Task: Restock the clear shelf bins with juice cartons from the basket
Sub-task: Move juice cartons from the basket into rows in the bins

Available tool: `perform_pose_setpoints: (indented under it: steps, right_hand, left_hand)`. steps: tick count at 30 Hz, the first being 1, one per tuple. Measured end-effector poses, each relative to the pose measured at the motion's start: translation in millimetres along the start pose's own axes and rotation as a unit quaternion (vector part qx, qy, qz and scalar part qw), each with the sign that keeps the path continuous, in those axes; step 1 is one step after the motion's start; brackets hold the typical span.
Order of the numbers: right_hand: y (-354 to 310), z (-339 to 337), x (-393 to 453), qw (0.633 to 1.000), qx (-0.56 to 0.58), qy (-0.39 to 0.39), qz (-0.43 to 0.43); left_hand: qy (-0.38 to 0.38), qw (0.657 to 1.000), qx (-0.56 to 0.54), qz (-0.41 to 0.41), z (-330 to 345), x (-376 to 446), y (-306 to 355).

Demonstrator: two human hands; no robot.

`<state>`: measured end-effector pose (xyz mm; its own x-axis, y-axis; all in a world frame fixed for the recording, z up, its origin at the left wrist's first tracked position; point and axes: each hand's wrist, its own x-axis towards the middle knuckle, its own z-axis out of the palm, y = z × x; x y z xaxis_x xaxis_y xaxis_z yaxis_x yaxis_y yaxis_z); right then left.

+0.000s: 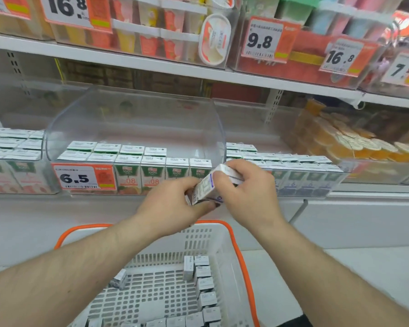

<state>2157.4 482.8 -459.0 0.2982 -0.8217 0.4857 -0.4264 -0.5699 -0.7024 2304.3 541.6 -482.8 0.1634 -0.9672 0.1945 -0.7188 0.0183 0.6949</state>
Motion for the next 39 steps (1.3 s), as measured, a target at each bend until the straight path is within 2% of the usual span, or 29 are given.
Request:
perform_pose_setpoints:
  steps: [3, 6, 10, 14, 18, 21, 26, 28, 32, 39]
  right_hand:
    - [12.7, -27.6, 34.1, 0.993, 0.051, 0.062, 0.081]
    - [30.9, -57.9, 73.5, 0.975, 0.083, 0.128, 0.159]
    - [57.4, -88.2, 116.4, 0.979, -0.034, 0.135, 0.151]
    - [90.1, -85.6, 151.2, 0.971, -0.172, 0.066, 0.151]
    - [102.5, -66.4, 165.9, 0.947, -0.284, -0.054, 0.142]
    - [104.5, -53.3, 171.7, 0.929, -0.298, -0.149, 0.160]
    - [97.6, -43.0, 174.5, 0.904, -0.301, -0.251, 0.171]
    - [96.5, -39.5, 174.0, 0.896, -0.306, -0.266, 0.178]
    - [105.7, -33.3, 178.8, 0.911, -0.255, -0.235, 0.222]
    - [108.4, -39.5, 176.0, 0.908, -0.270, -0.239, 0.214]
  left_hand:
    - [0.025, 0.999, -0.028, -0.015, 12.0, 17.6, 21.5]
    - [-0.002, 1.000, -0.001, -0.026, 28.0, 39.4, 39.5]
    - [-0.041, 0.996, 0.054, -0.050, 45.9, 58.5, 49.9]
    - [-0.028, 0.994, 0.083, -0.070, 52.3, 64.2, 52.6]
    - [-0.011, 0.995, 0.057, -0.082, 49.8, 66.5, 48.2]
    - [-0.008, 0.995, 0.047, -0.083, 50.0, 67.3, 45.3]
    - [-0.002, 0.996, 0.032, -0.085, 51.3, 68.5, 44.5]
    - [-0.002, 0.996, 0.031, -0.086, 51.5, 69.0, 44.6]
    - [-0.004, 0.996, 0.030, -0.085, 51.8, 69.3, 45.4]
    - [-0.010, 0.996, 0.024, -0.088, 50.9, 67.2, 48.4]
